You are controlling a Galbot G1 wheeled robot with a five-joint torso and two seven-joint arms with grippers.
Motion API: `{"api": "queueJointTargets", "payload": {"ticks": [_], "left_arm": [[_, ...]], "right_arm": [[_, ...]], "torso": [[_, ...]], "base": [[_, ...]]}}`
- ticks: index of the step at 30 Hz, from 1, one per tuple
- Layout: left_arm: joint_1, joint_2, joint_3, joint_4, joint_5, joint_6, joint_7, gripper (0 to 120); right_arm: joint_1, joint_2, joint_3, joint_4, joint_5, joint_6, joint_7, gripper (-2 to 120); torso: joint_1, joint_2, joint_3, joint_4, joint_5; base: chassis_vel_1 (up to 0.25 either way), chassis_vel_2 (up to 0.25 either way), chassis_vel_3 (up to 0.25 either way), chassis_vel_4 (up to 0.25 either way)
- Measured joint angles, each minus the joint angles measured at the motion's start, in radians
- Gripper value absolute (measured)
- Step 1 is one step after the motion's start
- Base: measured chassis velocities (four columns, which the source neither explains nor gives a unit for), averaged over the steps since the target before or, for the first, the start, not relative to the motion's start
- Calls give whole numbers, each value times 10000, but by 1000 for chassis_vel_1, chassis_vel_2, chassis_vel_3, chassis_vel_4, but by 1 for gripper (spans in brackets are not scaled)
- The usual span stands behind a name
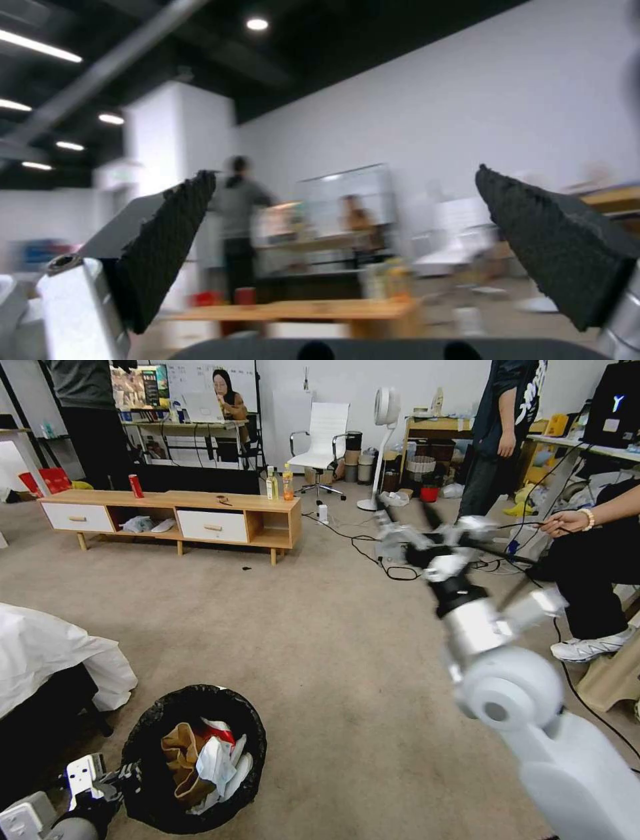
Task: Pick up the trash bin and place the garbage on the floor into it.
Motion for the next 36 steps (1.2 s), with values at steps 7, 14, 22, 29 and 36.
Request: {"api": "queueJointTargets", "payload": {"ticks": [7, 14, 22, 29, 36], "left_arm": [[58, -148, 102, -64, 378, -76, 24, 3], [143, -280, 201, -201, 777, -166, 169, 3], [252, -320, 292, -354, 992, -283, 252, 3], [313, -287, 369, -443, 1035, -308, 286, 3], [310, -223, 469, -448, 1014, -311, 294, 3]], "right_arm": [[-2414, -104, 1666, 447, -1855, 378, 66, 99], [-4876, 568, 2287, 629, -3781, 1007, 76, 100], [-6321, 1812, 2212, 603, -5906, 1470, 211, 100], [-7191, 2466, 2087, 361, -6685, 1841, 462, 100], [-7785, 3067, 1894, 228, -7342, 2236, 614, 100]], "torso": [[0, 0, 1, 9, -4], [0, 0, 0, 6, -1], [0, 1, 0, 9, -5], [0, 1, 1, 6, -3], [0, 0, 1, 7, -4]], "base": [[0, 0, 0, 0], [0, 0, 0, 0], [0, 0, 0, 0], [0, 0, 0, 0], [0, 0, 0, 0]]}}
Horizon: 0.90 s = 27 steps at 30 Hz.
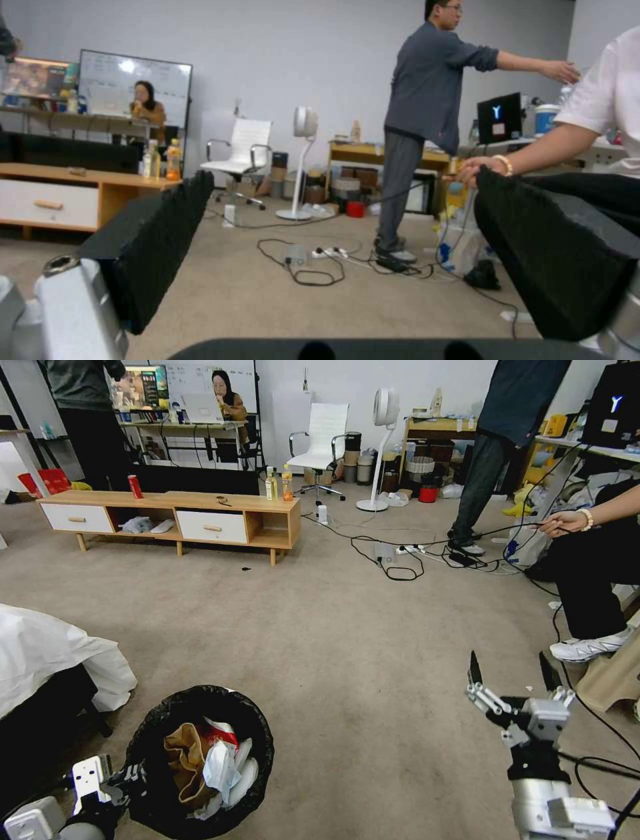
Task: Pick up the trash bin and place the garbage on the floor into it.
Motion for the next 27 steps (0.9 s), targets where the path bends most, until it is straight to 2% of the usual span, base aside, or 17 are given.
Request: {"api": "queueJointTargets", "payload": {"ticks": [10, 22, 27], "left_arm": [[-62, 30, 39, 46, 0, -12, 0, 3], [-154, -23, 62, 111, 2, -12, -5, 3], [-178, -48, 80, 145, 44, -12, -1, 3]], "right_arm": [[-372, 251, -9, -247, -543, 345, 17, 100], [-106, 191, -73, -691, -502, 375, 168, 100], [-23, 151, -67, -762, -450, 379, 182, 100]], "torso": [[0, -1, 1, 0, 0], [0, 0, 0, 0, 1], [0, 0, 0, 0, 1]], "base": [[0, 0, 0, 0], [0, 0, 0, 0], [-76, 64, 73, -89]]}}
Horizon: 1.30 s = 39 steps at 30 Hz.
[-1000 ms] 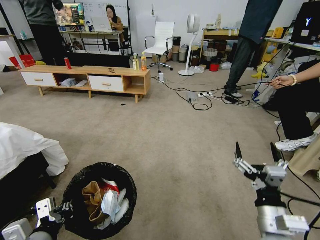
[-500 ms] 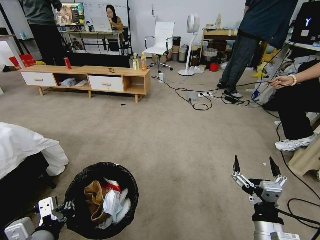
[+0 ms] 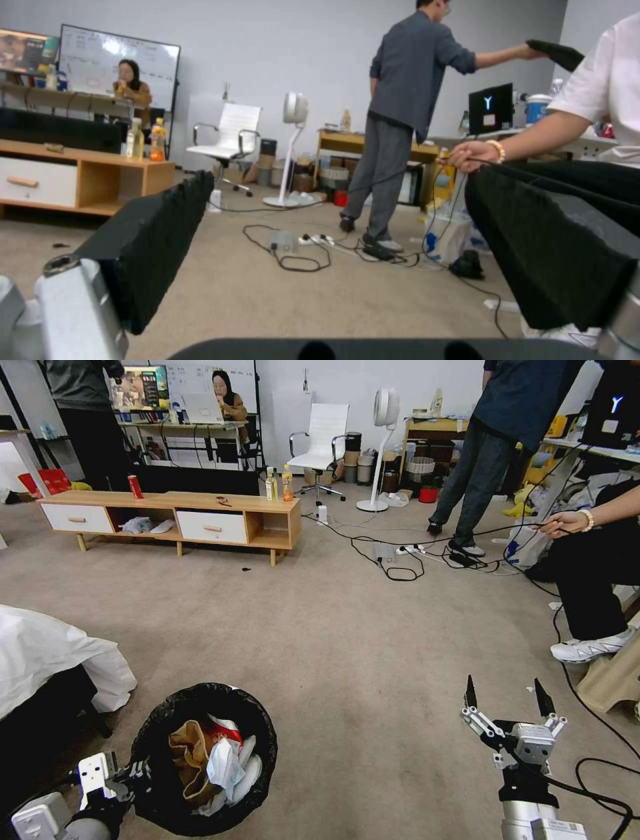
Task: Pick up the trash bin and place the garbage on the floor into it.
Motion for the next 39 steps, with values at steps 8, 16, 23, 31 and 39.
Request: {"api": "queueJointTargets", "payload": {"ticks": [8, 16, 23, 31, 39], "left_arm": [[-9, -3, -18, 17, 2, -1, 12, 3], [-11, -20, -17, 22, 13, -1, 21, 3], [-36, -104, 18, 52, 114, 0, 46, 3], [-35, -139, 18, 58, 161, -9, 66, 3], [-29, -209, 42, 82, 253, -40, 104, 3]], "right_arm": [[55, -9, -39, -70, 13, 0, 25, 100], [92, -4, -62, -107, 14, 0, 42, 100], [149, -80, -35, -113, 77, -12, 74, 100], [171, -102, -25, -139, 102, -8, 99, 100], [207, -163, -37, -199, 129, 46, 117, 100]], "torso": [[2, -2, 3, 1, 1], [2, -3, 1, -1, 0], [2, -2, 1, -1, -1], [1, -2, 1, 0, -1], [2, -2, 1, 0, 0]], "base": [[-179, 180, 176, -184], [-139, 143, 131, -145], [-151, 142, 153, -141], [-156, 158, 160, -161], [-152, 142, 144, -149]]}}
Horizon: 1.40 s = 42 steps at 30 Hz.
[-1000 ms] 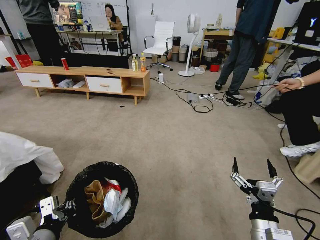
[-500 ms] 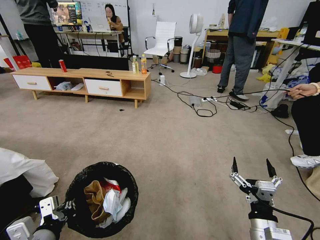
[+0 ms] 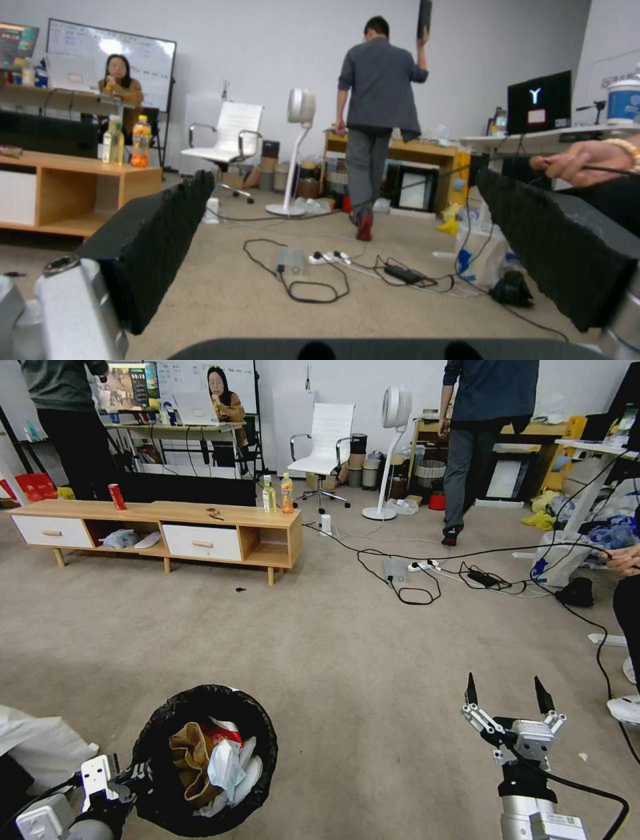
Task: Pick up the trash bin and place the garbage on the floor into it.
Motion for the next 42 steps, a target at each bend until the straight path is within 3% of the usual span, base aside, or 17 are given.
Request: {"api": "queueJointTargets", "payload": {"ticks": [42], "left_arm": [[-23, -43, 9, 74, 90, -19, 79, 3]], "right_arm": [[109, -29, 9, -97, 33, 13, -5, 100]], "torso": [[-1, 2, -1, 0, 3]], "base": [[-164, 160, 157, -163]]}}
